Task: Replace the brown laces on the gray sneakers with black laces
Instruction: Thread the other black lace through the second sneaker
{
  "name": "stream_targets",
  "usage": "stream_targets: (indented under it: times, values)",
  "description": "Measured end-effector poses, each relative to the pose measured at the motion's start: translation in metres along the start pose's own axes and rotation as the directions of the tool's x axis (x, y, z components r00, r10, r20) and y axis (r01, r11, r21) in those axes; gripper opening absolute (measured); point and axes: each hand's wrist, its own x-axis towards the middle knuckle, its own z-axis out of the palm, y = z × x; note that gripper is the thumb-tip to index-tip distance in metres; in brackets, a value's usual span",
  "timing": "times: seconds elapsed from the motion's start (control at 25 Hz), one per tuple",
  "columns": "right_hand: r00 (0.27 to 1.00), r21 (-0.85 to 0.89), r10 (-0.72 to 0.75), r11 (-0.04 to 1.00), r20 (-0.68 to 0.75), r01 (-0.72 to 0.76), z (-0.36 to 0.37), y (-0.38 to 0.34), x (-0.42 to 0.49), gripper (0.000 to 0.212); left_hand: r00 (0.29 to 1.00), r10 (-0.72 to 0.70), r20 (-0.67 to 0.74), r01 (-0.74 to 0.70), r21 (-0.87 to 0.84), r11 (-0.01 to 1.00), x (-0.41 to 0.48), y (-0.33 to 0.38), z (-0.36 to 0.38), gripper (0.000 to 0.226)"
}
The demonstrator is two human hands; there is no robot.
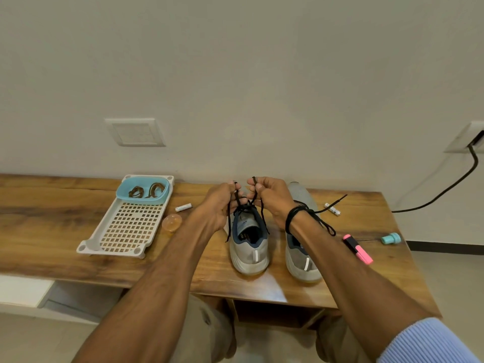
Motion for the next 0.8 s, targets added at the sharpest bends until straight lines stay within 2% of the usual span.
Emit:
stream_targets:
  times: [0.16, 0.32, 0.48, 0.6, 0.68, 0.8]
  values:
    - [0.999, -0.135, -0.027, 0.991, -0.037, 0.022, 0.002, 0.015, 0.009, 0.034, 0.998, 0.043, 0.043, -0.048, 0.135, 0.990, -0.001, 0.000, -0.001, 0.023]
    - [0.997, -0.192, -0.048, 0.981, -0.068, 0.034, 0.002, 0.020, 0.013, 0.036, 0.996, 0.030, 0.080, -0.042, 0.155, 0.987, -0.001, 0.000, -0.009, 0.026]
    - [0.993, -0.245, -0.091, 0.967, -0.074, 0.071, 0.000, 0.020, 0.012, 0.035, 0.988, 0.056, 0.146, -0.099, 0.307, 0.947, -0.006, 0.000, -0.010, 0.022]
    - [0.998, -0.247, -0.051, 0.968, -0.035, 0.041, -0.002, 0.017, 0.012, 0.036, 0.986, 0.091, 0.136, -0.120, 0.219, 0.968, -0.002, -0.003, -0.012, 0.017]
    - [0.999, -0.230, -0.021, 0.973, -0.033, 0.013, -0.003, 0.016, 0.012, 0.036, 0.987, 0.095, 0.129, -0.117, 0.174, 0.978, 0.000, -0.004, -0.013, 0.025]
    - [0.995, -0.208, -0.034, 0.978, -0.092, 0.014, 0.000, 0.016, 0.011, 0.011, 0.976, 0.115, 0.185, -0.139, 0.124, 0.983, 0.006, -0.008, -0.012, 0.031]
